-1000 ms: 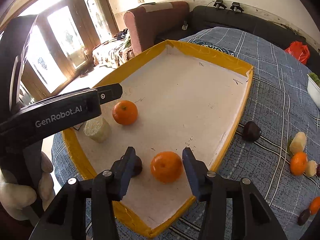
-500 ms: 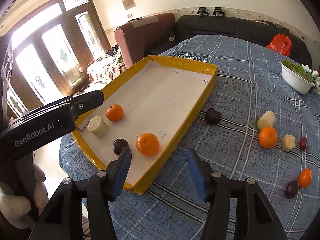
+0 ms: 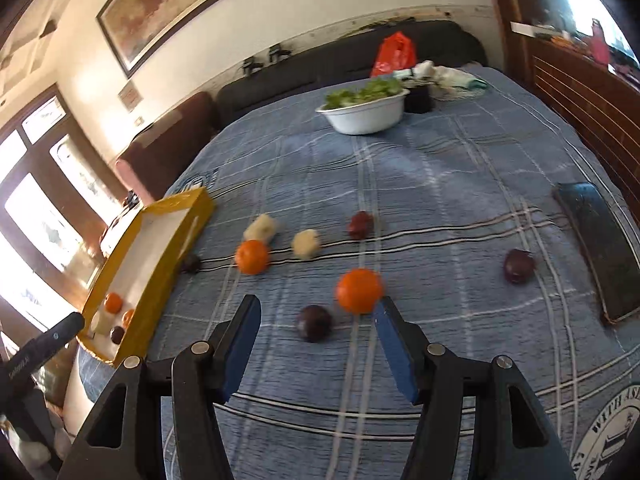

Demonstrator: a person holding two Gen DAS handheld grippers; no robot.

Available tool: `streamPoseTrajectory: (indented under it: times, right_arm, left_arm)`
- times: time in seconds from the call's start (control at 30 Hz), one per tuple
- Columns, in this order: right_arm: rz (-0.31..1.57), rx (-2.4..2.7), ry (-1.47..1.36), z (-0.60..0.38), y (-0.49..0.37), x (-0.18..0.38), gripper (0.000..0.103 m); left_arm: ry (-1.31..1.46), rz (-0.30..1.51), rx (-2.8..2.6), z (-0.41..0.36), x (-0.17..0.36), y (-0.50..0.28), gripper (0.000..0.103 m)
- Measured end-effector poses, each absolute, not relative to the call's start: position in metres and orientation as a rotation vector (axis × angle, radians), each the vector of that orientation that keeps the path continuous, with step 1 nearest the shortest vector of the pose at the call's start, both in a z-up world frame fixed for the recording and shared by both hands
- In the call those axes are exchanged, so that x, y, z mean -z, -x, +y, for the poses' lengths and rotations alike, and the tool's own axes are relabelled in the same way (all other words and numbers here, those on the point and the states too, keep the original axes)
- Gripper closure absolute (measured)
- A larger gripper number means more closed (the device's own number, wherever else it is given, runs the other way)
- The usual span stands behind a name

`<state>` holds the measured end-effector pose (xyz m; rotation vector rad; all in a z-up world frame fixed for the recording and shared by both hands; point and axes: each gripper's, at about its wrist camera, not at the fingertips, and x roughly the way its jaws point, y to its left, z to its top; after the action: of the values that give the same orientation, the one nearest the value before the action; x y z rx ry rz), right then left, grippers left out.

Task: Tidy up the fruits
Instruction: 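Move both open grippers from the tray back over the fruit, then grasp a dark plum with the right gripper while the left gripper grasps a leafy orange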

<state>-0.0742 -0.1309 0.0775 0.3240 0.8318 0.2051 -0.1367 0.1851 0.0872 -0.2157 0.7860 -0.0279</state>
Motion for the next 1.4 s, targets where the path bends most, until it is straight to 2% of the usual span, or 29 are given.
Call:
streamPoseTrajectory:
  times: [0.13, 0.5, 0.77, 0.87, 0.93, 1.0, 1.4]
  right_arm:
    - [0.856, -0.172, -0.341, -0.15, 0.078, -0.067, 0.039]
    - [0.952, -0.292, -0.181, -0.09, 0.049, -0.035, 0.039]
    - [0.973, -0.288, -0.156, -0.077, 0.034, -0.028, 0.04]
    - [0.971, -0.296, -0.145, -0.074, 0.033, -0.026, 0.054]
    - [0.97, -0.293, -0.142, -0.074, 0.034, -0.026, 0.068]
    - [0.973, -0.306, -0.143, -0.074, 0.034, -0.026, 0.073]
    - [0.975, -0.356, -0.185, -0.075, 0.036, -0.025, 0.073]
  left_arm:
    - [0.179, 0.827, 0.073, 0.161, -0.073, 0.128, 0.021]
    - [0.131, 0.854, 0.106, 0.147, -0.063, 0.107, 0.021]
    - [0.109, 0.89, 0.182, 0.122, -0.054, 0.065, 0.021]
    - [0.088, 0.907, 0.2, 0.108, -0.047, 0.046, 0.021]
    - [0.079, 0.921, 0.222, 0.098, -0.042, 0.033, 0.021]
    - [0.073, 0.93, 0.242, 0.09, -0.037, 0.023, 0.021]
    - [-0.008, 0.946, 0.289, 0.053, -0.015, -0.02, 0.022]
